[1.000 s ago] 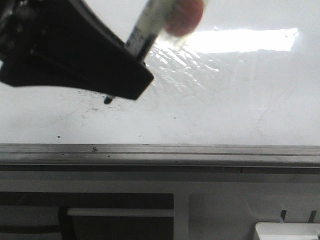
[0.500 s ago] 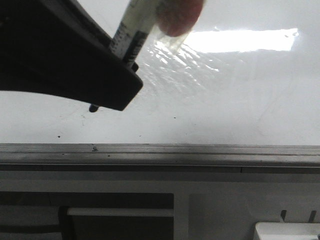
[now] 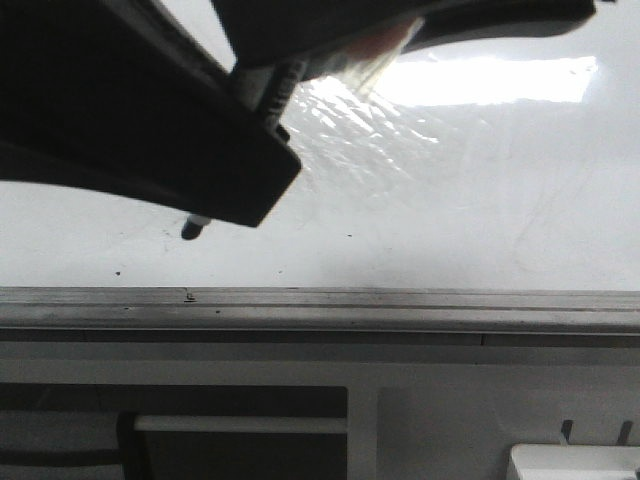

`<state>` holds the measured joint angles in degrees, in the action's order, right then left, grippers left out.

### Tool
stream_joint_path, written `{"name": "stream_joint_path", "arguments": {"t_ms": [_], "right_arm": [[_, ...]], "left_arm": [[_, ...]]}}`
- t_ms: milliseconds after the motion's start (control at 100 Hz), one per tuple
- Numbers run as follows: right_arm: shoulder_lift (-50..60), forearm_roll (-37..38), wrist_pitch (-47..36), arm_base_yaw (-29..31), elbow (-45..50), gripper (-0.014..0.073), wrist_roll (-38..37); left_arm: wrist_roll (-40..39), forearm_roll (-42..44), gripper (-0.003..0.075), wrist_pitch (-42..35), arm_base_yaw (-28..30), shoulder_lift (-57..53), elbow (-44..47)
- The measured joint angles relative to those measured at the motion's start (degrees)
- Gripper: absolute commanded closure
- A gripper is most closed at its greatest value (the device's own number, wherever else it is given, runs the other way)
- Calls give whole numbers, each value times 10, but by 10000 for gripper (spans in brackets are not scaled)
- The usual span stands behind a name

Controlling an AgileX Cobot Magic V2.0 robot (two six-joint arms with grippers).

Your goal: Write number 8 on whiteboard

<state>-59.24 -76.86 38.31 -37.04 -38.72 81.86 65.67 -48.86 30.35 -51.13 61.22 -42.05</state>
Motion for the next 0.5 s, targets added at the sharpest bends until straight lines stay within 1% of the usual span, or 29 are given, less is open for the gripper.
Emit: {"name": "stream_joint_path", "arguments": {"t_ms": [40, 90, 210, 250, 300, 410, 500], "right_arm": [[0, 1, -4, 0, 0, 638, 0], [0, 1, -5, 0, 0, 635, 0], [3, -5, -19, 0, 0, 635, 0], [7, -6, -28, -1, 0, 634, 0], [19, -8, -46, -1, 0, 634, 0], [54, -1, -87, -5, 1, 634, 0], [101, 16, -131, -12, 17, 634, 0]], "left_arm": [[-1, 0, 675, -3, 0, 0, 0], [-1, 0, 594, -3, 0, 0, 0], [4, -6, 313, 2, 0, -4, 0], [4, -9, 249, 2, 0, -9, 0], [4, -10, 226, 2, 0, -20, 0], [-22, -10, 229, -11, 0, -63, 0], [-51, -10, 263, -29, 10, -118, 1]]}}
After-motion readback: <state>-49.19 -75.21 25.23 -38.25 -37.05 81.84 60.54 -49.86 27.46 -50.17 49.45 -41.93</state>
